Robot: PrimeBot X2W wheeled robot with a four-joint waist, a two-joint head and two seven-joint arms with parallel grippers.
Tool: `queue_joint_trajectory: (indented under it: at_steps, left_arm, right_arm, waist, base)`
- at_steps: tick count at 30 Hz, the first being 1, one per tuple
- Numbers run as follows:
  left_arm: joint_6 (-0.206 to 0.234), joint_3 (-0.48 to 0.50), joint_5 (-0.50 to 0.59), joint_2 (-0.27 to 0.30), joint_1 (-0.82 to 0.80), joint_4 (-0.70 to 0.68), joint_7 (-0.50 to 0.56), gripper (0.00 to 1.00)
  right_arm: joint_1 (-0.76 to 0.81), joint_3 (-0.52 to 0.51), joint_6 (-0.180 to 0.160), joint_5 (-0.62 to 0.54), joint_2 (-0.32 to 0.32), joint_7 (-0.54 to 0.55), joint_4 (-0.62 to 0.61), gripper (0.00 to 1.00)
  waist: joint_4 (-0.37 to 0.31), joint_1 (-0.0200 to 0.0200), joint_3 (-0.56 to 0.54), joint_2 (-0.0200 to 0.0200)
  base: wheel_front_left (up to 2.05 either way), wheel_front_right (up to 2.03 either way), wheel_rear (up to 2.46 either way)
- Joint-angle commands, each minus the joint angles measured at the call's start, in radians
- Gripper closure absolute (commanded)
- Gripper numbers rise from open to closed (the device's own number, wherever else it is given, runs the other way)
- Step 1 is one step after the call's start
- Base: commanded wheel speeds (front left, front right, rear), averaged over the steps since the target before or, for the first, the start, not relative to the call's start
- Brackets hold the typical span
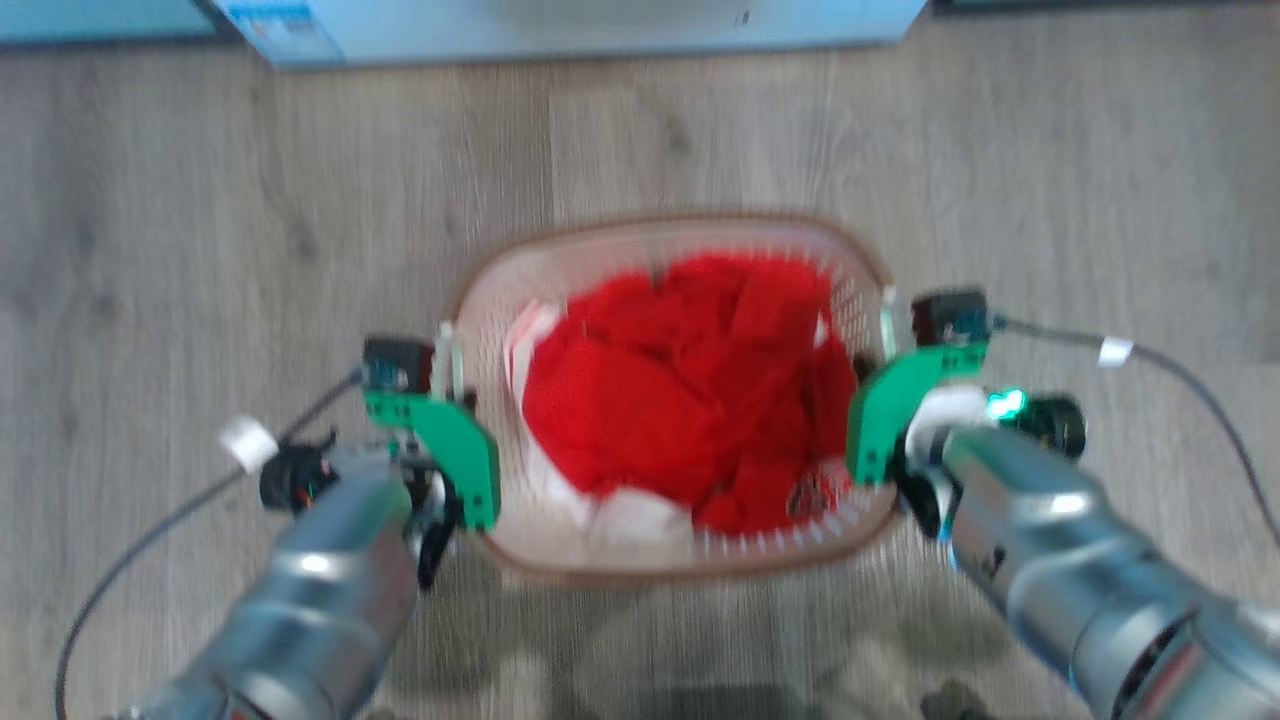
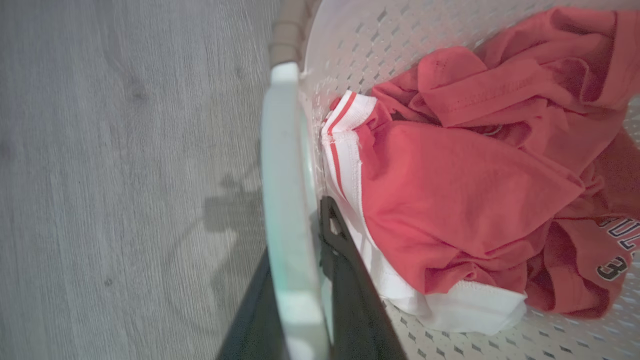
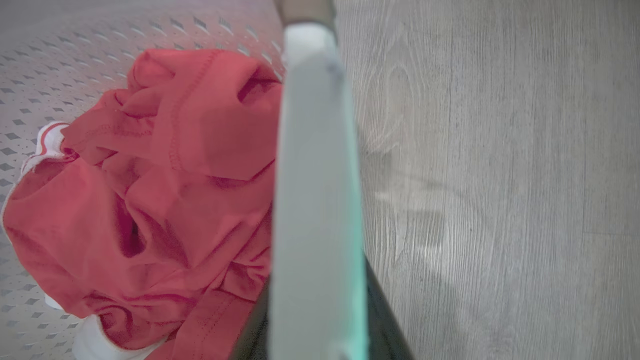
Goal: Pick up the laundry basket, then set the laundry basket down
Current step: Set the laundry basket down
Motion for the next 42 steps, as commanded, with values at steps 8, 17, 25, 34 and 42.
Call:
queue_joint_trajectory:
  at_steps: [8,17,25,34,42]
  left_arm:
    - [0.024,0.011,0.023,0.027,-0.173,0.008,-0.035,1.00]
    - [0.038,0.006,0.031,0.026,-0.271,0.002,-0.062,1.00]
    - [0.052,-0.007,0.031,0.026,-0.302,-0.021,-0.075,1.00]
    - [0.065,-0.022,0.025,0.026,-0.316,-0.039,-0.082,1.00]
    - [0.072,-0.035,0.012,0.025,-0.320,-0.048,-0.085,1.00]
  right_arm:
    - [-0.141,-0.006,0.006,-0.042,-0.004,-0.053,0.008,1.00]
    - [-0.216,-0.060,0.006,-0.098,-0.010,-0.070,0.013,1.00]
    - [-0.216,-0.138,0.006,-0.176,-0.017,-0.076,0.014,1.00]
    - [-0.215,-0.230,0.006,-0.269,-0.015,-0.078,0.014,1.00]
    - [-0.217,-0.313,0.006,-0.352,-0.011,-0.078,0.014,1.00]
  waist:
    - [0.023,-0.0001,0.236,0.0000]
    - [0.038,-0.0001,0.381,0.0000]
    - [0.047,-0.0001,0.453,0.0000]
    - [0.051,-0.0001,0.491,0.0000]
    - [0.051,-0.0001,0.504,0.0000]
  base:
    - [0.00,0.00,0.00]
    - [0.00,0.00,0.00]
    - [0.00,0.00,0.00]
    - [0.00,0.00,0.00]
    - [0.00,0.00,0.00]
